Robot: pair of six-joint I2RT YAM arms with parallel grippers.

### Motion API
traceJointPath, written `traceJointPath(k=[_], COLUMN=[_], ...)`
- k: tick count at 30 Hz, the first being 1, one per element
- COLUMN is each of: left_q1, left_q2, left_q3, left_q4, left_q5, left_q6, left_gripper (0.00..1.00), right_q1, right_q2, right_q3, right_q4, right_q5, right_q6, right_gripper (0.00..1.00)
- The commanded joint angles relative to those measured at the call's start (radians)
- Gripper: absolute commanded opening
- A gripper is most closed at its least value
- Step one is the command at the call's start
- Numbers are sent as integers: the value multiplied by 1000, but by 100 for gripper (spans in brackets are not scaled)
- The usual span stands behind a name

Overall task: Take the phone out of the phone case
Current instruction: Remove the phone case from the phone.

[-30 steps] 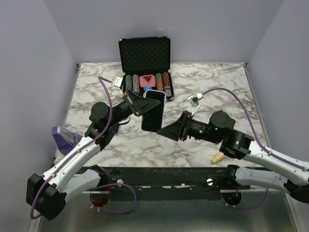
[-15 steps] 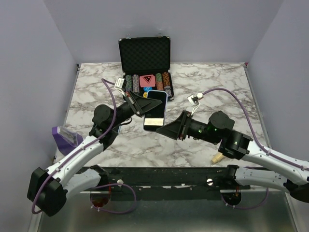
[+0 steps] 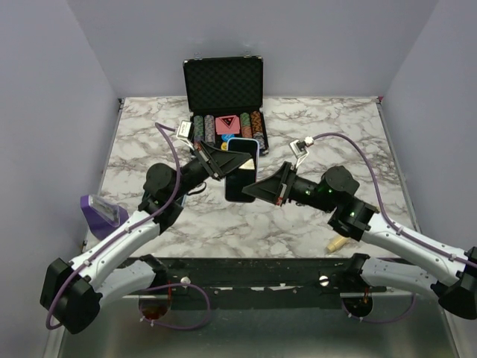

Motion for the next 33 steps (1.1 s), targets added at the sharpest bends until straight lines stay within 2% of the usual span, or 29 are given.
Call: traceJointPath(k=[1,4,7,9,11,13,15,20,27,30,33], left_q1=[-42,-39,-31,-30,-28,-27,-25,-24,-24,-25,-25], left_q2=[-79,-122,-159,-180,-200,-223,-249,-300,-329,-340,-340], left_q3=[28,16,-13,-39,-68,-113,-149,-188,-186,-193,-177], left_q4=[-92,-176,-218,-219,-200,-154,-120,-118,-124,-132,-161], left_q5=[110,104,110,120,133,140,133,114,100,89,81], left_q6=[125,220,278,298,304,294,289,300,323,328,341], left_gripper=[30,51,60,62,60,53,52,44,50,50,45], right_q1=[-58,-81,-95,-106,-116,-133,-152,-179,-207,-212,-212], right_q2=[7,-7,-19,-20,-22,-26,-31,-30,-17,-8,-2], right_q3=[-23,-29,-34,-35,-34,-32,-34,-58,-89,-93,-101], right_q4=[132,143,161,181,201,212,225,313,400,439,482], right_q5=[-55,-95,-122,-146,-175,-198,-229,-292,-344,-364,-381], right_q6=[-12,6,29,51,80,105,134,206,275,307,333], right_gripper=[1,1,1,1,1,1,1,1,1,1,1])
